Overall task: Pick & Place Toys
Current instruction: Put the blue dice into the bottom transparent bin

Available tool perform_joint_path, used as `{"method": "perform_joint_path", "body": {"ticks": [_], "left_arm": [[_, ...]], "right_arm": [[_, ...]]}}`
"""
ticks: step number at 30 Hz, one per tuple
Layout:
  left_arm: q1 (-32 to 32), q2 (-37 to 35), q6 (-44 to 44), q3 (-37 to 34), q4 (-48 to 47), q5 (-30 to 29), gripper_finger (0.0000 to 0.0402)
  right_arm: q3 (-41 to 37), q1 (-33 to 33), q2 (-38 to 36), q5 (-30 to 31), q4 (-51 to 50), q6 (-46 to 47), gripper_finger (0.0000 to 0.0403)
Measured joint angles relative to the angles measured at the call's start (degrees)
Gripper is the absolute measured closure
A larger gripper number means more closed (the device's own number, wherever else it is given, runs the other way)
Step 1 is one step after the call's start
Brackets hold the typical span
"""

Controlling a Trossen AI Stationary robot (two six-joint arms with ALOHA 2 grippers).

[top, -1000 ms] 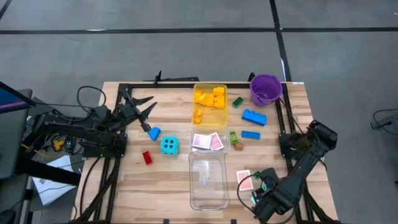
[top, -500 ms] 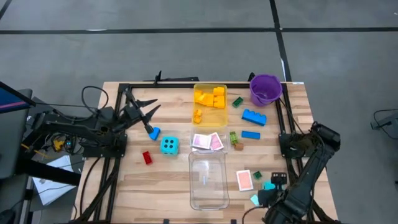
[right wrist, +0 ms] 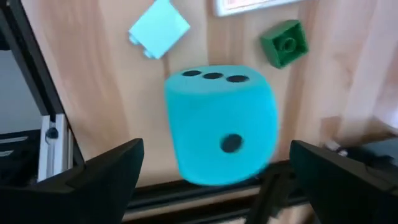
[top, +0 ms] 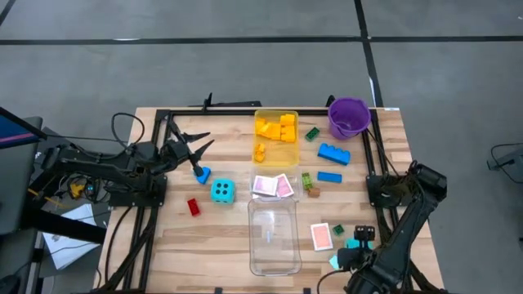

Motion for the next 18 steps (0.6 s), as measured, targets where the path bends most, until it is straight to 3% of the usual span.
{"method": "perform_joint_path", "body": {"ticks": [9, 18], "left_arm": [[0.0, 0.0, 0.0, 0.0, 0.0, 0.1, 0.0294], [0.0, 0.0, 0.0, 0.0, 0.0, 0.3, 0.0294]], "right_arm": [[-4.1, 1.0, 0.1, 0.8, 0.2, 1.9, 0.0008], [-5.6, 3.5, -0.6, 1.0, 2.7, 10.0, 0.0008]]}}
